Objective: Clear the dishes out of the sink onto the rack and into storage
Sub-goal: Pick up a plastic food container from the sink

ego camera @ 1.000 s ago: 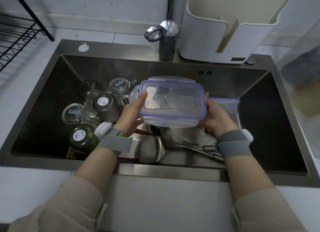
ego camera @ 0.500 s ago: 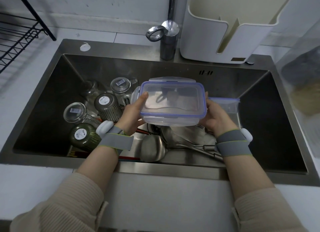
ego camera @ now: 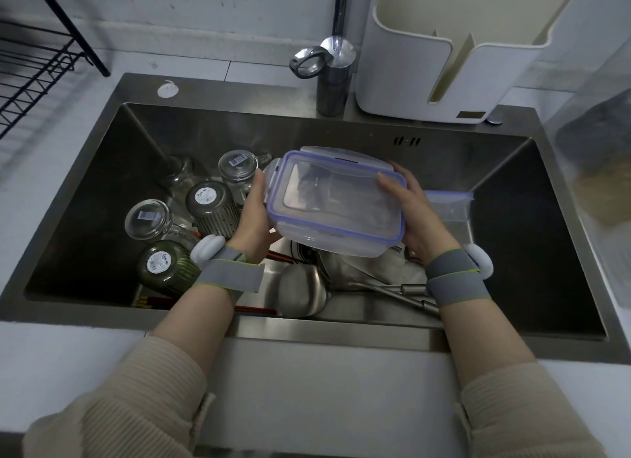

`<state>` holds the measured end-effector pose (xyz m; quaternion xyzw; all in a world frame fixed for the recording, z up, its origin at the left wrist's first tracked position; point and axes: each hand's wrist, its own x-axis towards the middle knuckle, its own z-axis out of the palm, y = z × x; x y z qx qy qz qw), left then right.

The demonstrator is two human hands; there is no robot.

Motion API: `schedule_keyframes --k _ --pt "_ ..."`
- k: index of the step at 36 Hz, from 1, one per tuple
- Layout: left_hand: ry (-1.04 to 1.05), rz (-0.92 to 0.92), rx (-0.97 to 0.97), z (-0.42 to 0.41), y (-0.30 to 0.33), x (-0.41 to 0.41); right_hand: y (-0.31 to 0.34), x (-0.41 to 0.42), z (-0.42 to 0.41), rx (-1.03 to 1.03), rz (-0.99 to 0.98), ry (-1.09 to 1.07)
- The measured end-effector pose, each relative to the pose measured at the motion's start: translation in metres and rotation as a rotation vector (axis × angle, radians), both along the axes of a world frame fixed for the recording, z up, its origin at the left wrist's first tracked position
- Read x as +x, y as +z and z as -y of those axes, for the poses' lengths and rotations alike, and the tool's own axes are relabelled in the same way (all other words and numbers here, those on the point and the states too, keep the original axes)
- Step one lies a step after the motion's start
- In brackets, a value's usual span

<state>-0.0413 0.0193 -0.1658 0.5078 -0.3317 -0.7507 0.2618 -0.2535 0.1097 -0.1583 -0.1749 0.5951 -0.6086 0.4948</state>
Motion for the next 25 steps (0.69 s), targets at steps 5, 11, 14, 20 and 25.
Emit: schedule_keyframes --k 5,11,14,20,25 --pt "0.002 -0.006 0.109 0.0007 -0.0009 0.0011 0.0014 0.0056 0.0018 0.01 -0.059 -0.006" --pt "0.0 -0.129 0.165 0.0016 0.0003 0.0037 0.0048 0.0061 -0.0004 0.016 -0.076 0.017" --pt "0.025 -0.178 0.177 -0.0001 0.0032 0.0041 0.006 0.0076 -0.0013 0.008 -0.061 0.035" --pt "0.043 -0.208 0.185 -0.0023 0.0047 0.0021 0.0064 0.0084 -0.0019 0.003 -0.037 0.034" --pt "0.012 -0.141 0.117 -0.0036 0.0028 -0.0003 0.0052 0.0079 -0.0012 0.013 -0.044 0.027"
